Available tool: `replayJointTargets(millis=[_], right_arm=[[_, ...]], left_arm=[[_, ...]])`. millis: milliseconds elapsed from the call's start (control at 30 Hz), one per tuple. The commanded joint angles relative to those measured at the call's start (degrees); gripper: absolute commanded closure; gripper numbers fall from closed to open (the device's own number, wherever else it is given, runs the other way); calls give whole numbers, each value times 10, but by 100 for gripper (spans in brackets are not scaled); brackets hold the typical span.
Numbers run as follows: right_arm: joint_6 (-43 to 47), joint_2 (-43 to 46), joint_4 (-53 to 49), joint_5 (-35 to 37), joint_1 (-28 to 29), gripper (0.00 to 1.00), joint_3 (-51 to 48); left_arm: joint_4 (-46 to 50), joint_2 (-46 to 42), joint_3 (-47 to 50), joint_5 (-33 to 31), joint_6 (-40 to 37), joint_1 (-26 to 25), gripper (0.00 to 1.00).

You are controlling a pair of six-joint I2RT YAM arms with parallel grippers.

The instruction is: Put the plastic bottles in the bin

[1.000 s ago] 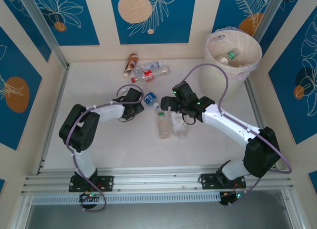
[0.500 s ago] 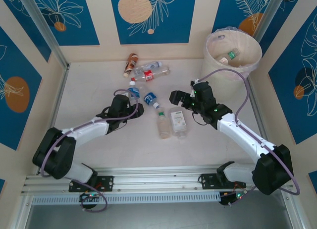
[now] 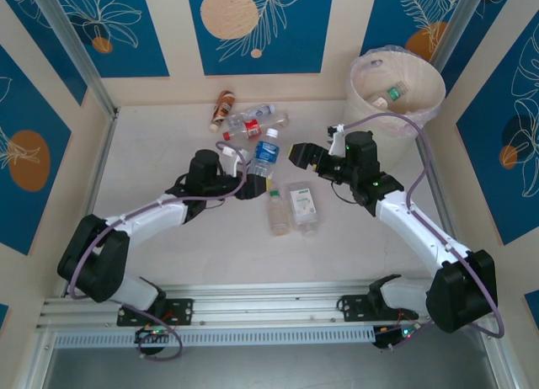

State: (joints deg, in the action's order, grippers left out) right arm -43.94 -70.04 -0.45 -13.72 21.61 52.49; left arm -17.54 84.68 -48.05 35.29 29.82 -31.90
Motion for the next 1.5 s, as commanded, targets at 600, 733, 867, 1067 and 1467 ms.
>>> replayJointTargets(millis=[600,733,867,1067,1467], right_arm=[[-45,-47,42,-99,-8,28,13],[-38,-47,41,-108,-8,37,12],[-32,-43,41,-106,-9,46,12],[-8,-26,8,-72,-9,49,15],[20,8,-31,-1,-26,57,23]], left_arm=[[4,54,-81,86,-52,-69,48],[6,56,-81,81,-52,-69,48],[8,58,-84,76,-49,-69,43],[10,56,-83,56,-45,-69,0],[-109,12,-5,-44,-28,-67,0]])
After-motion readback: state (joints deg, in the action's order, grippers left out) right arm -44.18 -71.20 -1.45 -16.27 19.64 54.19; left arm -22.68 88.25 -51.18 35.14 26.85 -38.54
